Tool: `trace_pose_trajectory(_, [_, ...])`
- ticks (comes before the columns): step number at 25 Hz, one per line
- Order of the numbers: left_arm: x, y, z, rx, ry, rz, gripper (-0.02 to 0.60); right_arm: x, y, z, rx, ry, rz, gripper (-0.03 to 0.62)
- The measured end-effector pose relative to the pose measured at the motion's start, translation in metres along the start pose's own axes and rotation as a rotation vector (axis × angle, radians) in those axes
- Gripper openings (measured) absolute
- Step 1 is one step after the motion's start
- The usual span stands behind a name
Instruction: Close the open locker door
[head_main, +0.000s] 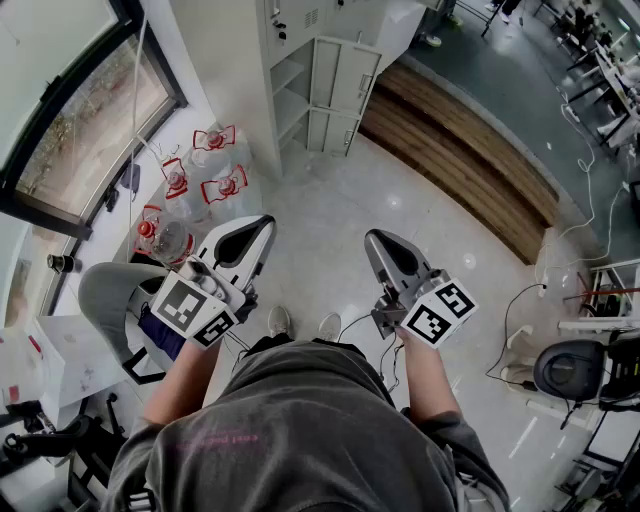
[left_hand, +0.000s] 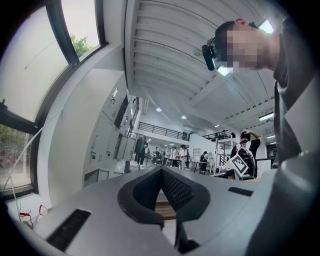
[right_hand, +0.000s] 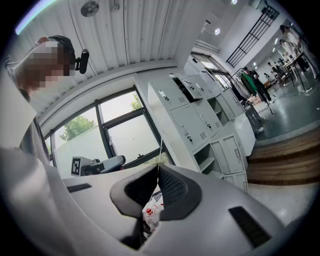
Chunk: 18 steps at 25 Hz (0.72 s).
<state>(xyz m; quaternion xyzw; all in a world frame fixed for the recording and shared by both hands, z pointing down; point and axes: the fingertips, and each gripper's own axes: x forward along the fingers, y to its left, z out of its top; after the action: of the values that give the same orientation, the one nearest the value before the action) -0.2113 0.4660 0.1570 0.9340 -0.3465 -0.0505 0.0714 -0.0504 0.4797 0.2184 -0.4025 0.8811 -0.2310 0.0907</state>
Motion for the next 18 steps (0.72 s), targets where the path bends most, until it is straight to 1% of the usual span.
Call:
trace_pose_trajectory(12, [0.008, -0.009, -0.008, -0.002, 0.013, 0.003, 0.011, -0.006, -0.008, -0.002, 0.007, 0.01, 0.012, 0.025])
trace_pose_trajectory(18, [0.013, -0.023, -0.013, 0.001, 0.016, 0.015, 0.011, -0.019, -0.015, -0.004, 0.014, 0.018, 0.027, 0.025])
